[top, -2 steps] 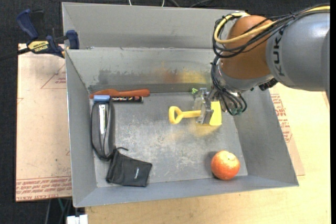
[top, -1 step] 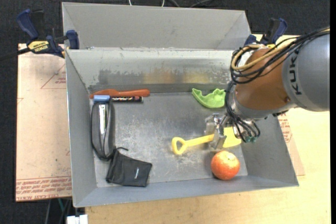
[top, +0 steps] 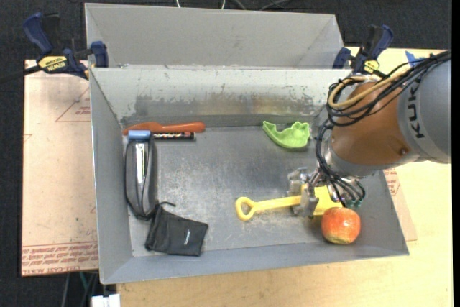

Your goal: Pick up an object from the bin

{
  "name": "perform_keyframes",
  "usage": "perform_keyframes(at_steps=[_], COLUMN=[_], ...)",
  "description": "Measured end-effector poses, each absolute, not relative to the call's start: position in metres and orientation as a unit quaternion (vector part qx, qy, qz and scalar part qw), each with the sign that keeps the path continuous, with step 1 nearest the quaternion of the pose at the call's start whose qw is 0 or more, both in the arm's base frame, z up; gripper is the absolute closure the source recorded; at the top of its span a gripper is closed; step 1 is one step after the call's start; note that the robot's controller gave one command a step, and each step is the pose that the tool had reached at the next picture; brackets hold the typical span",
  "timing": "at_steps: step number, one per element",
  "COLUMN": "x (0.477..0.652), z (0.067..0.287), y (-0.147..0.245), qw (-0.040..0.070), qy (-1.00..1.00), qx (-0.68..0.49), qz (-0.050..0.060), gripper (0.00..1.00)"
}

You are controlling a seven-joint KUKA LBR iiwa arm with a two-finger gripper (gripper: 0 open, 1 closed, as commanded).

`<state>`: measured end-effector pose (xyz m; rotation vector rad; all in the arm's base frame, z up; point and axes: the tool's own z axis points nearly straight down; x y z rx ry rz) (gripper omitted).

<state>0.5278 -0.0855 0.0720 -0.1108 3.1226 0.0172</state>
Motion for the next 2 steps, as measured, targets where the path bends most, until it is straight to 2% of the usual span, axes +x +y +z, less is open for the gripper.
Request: perform_keyframes(at_steps=[2], x=[0.498], z=[0.073], y=[-0.079], qw=[0.011], qy=[0.997], qx=[0.072], qz=[0.007], gripper=[1.00])
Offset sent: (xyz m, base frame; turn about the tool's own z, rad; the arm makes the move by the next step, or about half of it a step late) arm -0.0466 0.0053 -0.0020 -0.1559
